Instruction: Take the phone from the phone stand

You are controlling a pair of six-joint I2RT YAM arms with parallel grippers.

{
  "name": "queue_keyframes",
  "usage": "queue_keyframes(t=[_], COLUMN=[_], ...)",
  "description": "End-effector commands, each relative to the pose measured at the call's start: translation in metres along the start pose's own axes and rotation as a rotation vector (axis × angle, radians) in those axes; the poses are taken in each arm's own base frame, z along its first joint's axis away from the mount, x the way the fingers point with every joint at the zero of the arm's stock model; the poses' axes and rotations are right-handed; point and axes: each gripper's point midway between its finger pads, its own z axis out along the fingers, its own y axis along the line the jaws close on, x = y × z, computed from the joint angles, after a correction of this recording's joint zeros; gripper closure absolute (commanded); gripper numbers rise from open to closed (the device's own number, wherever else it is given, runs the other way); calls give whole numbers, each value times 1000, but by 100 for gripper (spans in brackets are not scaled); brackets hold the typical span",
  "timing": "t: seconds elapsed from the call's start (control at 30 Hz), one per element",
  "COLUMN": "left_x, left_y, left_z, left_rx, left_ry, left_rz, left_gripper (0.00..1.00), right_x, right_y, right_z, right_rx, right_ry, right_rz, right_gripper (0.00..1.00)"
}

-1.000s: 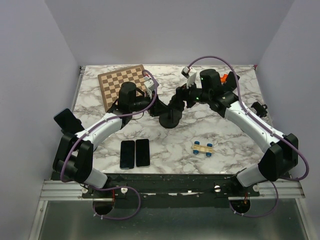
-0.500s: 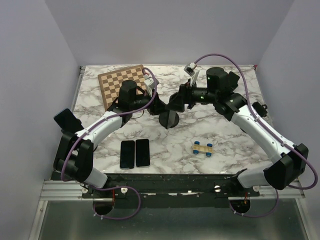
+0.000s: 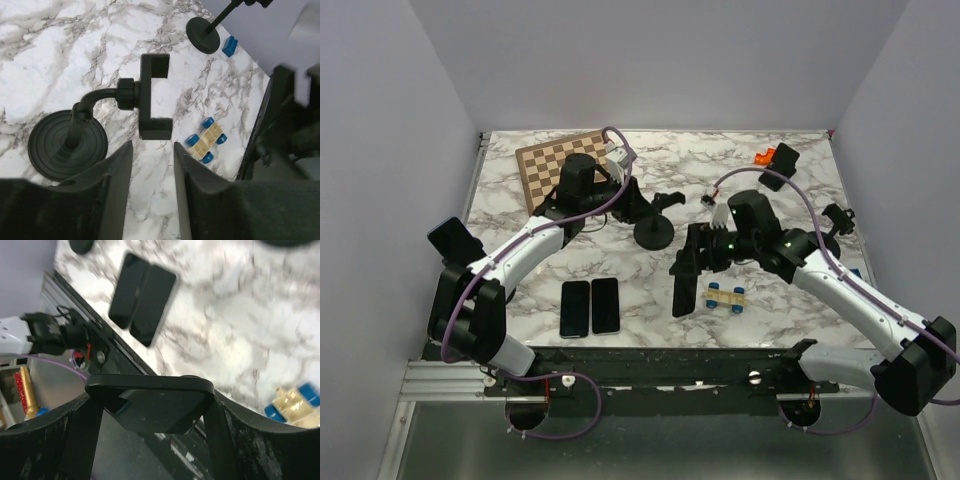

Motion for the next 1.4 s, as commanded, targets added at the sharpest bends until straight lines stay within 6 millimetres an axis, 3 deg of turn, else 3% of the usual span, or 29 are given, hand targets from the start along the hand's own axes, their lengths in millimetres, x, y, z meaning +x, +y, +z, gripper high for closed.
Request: queue_keyframes(t=[0.0,0.27,0.63,0.8,1.17,1.37], left_x=[-6,-21,-72,-81,-90,-89], left_y=[12,11,3,1,-9,-9], left_z=[-3,-25,-106,-124,-137,-136], left_rx=[-79,-180,-477,-534,-540,-533], left_ry=[2,-43,-331,-387,-443,-441], left_rz=[-51,13,190,219,243,241], left_gripper=[48,27,25,25,26,26], right_x=[26,61,78,72,108,113], right_y=[-8,-15,-43,-65,-76,-77], right_z=[24,92,165,170,187,197], right_rx=[-7,87,444,674,719,696], right_ry=[18,138,166,112,143,135], right_rz=[140,225,257,190,204,217], right_gripper=[99,99,99,99,89,82])
